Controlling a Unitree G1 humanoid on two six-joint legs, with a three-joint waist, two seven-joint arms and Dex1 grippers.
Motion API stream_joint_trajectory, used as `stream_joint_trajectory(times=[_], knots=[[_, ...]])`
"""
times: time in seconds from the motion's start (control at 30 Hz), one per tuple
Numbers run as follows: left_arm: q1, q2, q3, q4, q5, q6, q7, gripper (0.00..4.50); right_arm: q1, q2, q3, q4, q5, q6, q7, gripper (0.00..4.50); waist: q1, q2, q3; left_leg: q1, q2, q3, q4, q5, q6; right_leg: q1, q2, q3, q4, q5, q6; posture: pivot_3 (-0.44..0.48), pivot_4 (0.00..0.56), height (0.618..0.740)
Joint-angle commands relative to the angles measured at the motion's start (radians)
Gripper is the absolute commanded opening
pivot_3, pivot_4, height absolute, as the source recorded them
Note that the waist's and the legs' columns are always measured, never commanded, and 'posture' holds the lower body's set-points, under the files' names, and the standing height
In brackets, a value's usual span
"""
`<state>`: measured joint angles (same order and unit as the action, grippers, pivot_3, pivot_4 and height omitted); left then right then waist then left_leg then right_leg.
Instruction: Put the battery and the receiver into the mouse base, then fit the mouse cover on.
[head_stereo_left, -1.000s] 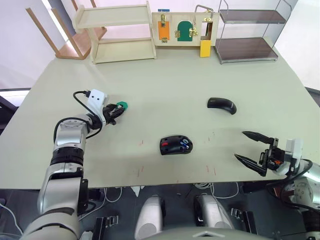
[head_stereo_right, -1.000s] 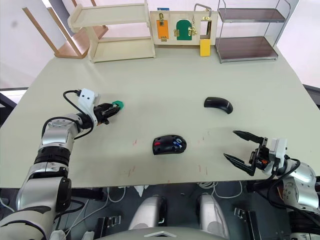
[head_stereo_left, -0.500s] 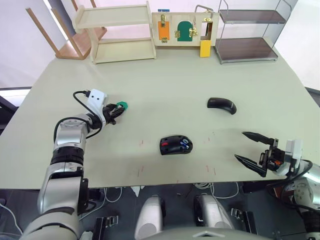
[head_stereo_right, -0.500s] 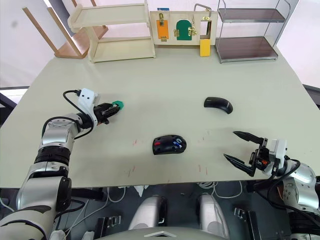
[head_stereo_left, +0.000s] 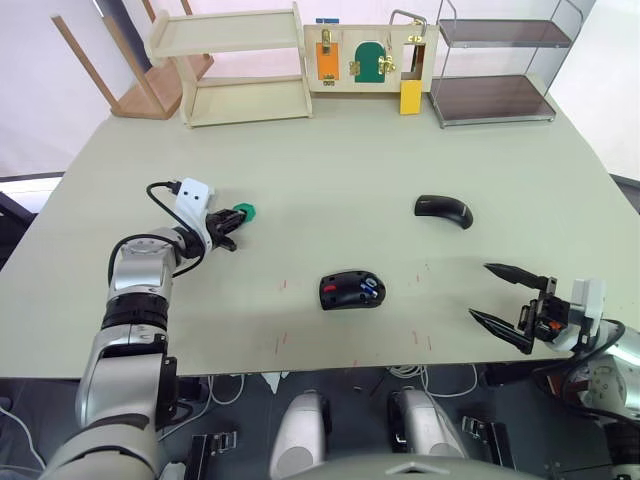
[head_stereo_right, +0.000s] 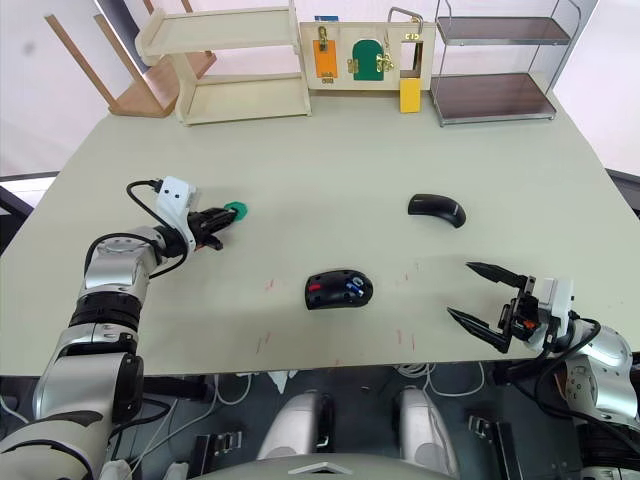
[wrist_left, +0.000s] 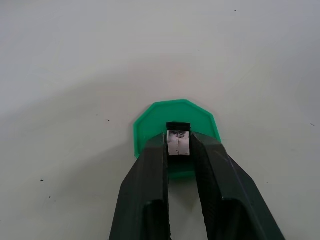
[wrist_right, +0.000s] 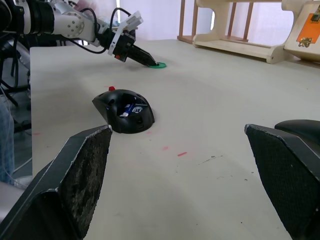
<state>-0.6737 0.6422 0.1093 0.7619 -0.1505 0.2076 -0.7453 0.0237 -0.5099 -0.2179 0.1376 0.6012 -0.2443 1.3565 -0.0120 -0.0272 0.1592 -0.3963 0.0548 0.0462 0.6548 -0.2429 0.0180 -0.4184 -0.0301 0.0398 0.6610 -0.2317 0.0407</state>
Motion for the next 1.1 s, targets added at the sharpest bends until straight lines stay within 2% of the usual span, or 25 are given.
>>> stream_joint_trajectory(times=[0.03,0.5,0.6,0.63,1.1], knots=[[-0.005,0.006,0.013,-0.026,-0.003,0.001,0.002,1.02,-0.002,0.001,-0.016,-0.027,0.014,-0.013,0.001,4.5,0.0,0.0,0.0,0.0,0.0,0.0,0.0,0.0,0.0,0.0,0.0,0.0,0.0,0.0,0.0,0.0,0.15,0.74],[-0.002,0.004,0.012,-0.032,-0.005,0.013,0.002,1.02,-0.006,0.002,-0.014,-0.026,0.012,-0.013,0.0,4.5,0.0,0.0,0.0,0.0,0.0,0.0,0.0,0.0,0.0,0.0,0.0,0.0,0.0,0.0,0.0,0.0,0.15,0.74],[0.003,0.003,0.012,-0.037,-0.006,0.016,0.005,0.17,-0.006,0.001,-0.014,-0.028,0.013,-0.013,0.0,4.5,0.0,0.0,0.0,0.0,0.0,0.0,0.0,0.0,0.0,0.0,0.0,0.0,0.0,0.0,0.0,0.0,0.15,0.74],[0.004,0.003,0.012,-0.039,-0.006,0.018,0.006,0.03,-0.005,0.001,-0.014,-0.029,0.013,-0.013,0.0,4.5,0.0,0.0,0.0,0.0,0.0,0.0,0.0,0.0,0.0,0.0,0.0,0.0,0.0,0.0,0.0,0.0,0.15,0.74],[0.006,0.004,0.024,-0.063,-0.025,0.021,0.0,0.04,-0.013,0.0,-0.013,-0.025,0.017,-0.011,0.007,4.5,0.0,0.0,0.0,0.0,0.0,0.0,0.0,0.0,0.0,0.0,0.0,0.0,0.0,0.0,0.0,0.0,0.15,0.74]])
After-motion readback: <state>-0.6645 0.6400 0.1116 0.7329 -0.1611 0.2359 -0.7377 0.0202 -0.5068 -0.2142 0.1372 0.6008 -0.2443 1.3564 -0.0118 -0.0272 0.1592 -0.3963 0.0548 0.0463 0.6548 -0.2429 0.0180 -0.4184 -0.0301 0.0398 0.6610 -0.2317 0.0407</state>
